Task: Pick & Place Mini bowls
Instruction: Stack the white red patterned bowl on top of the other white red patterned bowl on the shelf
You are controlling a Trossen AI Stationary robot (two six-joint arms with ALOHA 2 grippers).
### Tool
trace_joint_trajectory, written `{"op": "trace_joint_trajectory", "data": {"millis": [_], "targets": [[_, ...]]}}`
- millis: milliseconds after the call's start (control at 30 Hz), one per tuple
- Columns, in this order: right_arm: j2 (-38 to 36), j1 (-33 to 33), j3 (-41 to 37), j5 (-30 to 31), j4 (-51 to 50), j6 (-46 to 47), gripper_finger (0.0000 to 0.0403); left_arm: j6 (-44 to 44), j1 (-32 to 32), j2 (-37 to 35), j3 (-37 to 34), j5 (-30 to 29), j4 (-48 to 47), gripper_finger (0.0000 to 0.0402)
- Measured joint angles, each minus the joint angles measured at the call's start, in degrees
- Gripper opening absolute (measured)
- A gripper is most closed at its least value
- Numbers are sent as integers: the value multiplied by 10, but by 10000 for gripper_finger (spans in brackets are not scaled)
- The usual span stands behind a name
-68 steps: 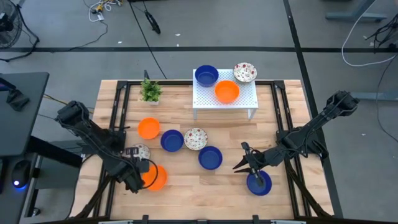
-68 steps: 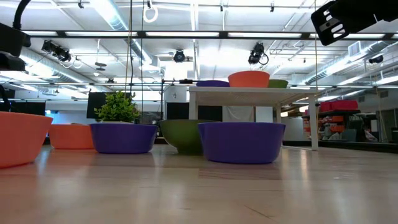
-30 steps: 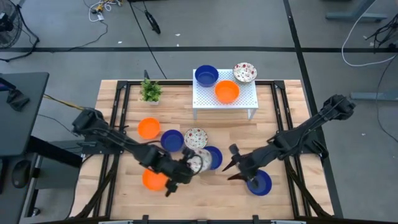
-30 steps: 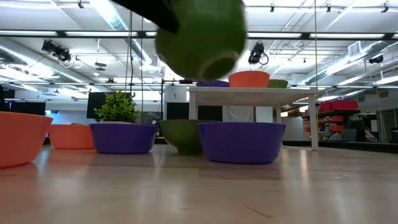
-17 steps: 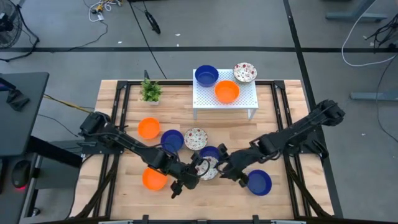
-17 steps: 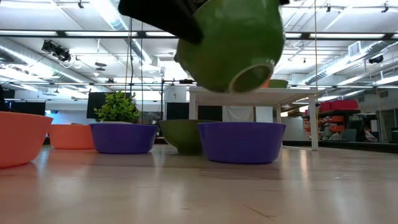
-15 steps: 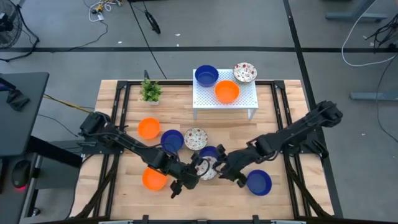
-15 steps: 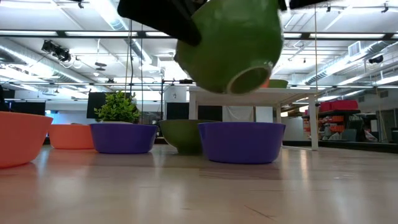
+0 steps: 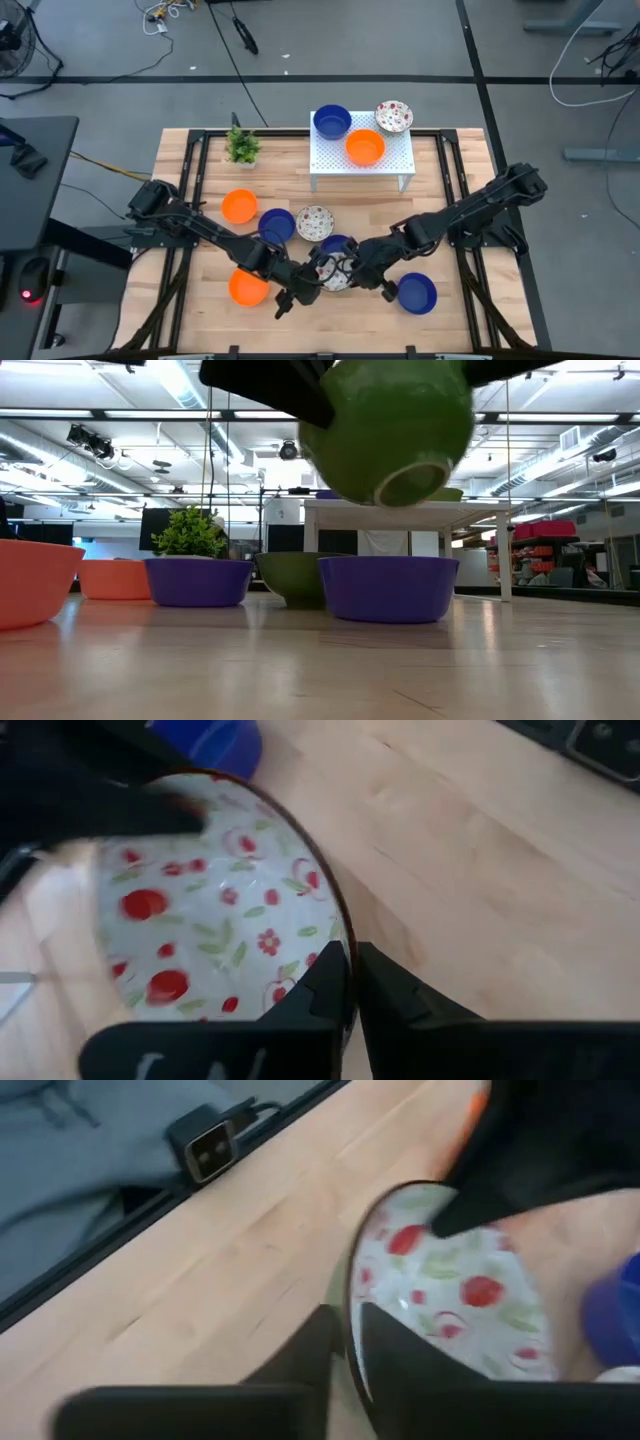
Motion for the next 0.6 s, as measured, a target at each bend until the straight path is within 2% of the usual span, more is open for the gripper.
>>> {"op": "trace_joint_trajectory", "data": {"millis": [67,167,367,500,600], "targets": [[0,2,-1,-3,-6,-5,14,2,0,0,0,-13,7,33],[0,6,-1,1,-15,6,13,-6,1,0,-1,-35,22,63],[0,24,-1,60,-43,45,5,-10,3,-9,38,-53,14,178],[0,51,-1,90,-82,87,4,-56,-2,-34,82,-124,-93,245],[-15,82,-1,107,-97,120,3,-132,0,-66,86,-170,-185,265]]}}
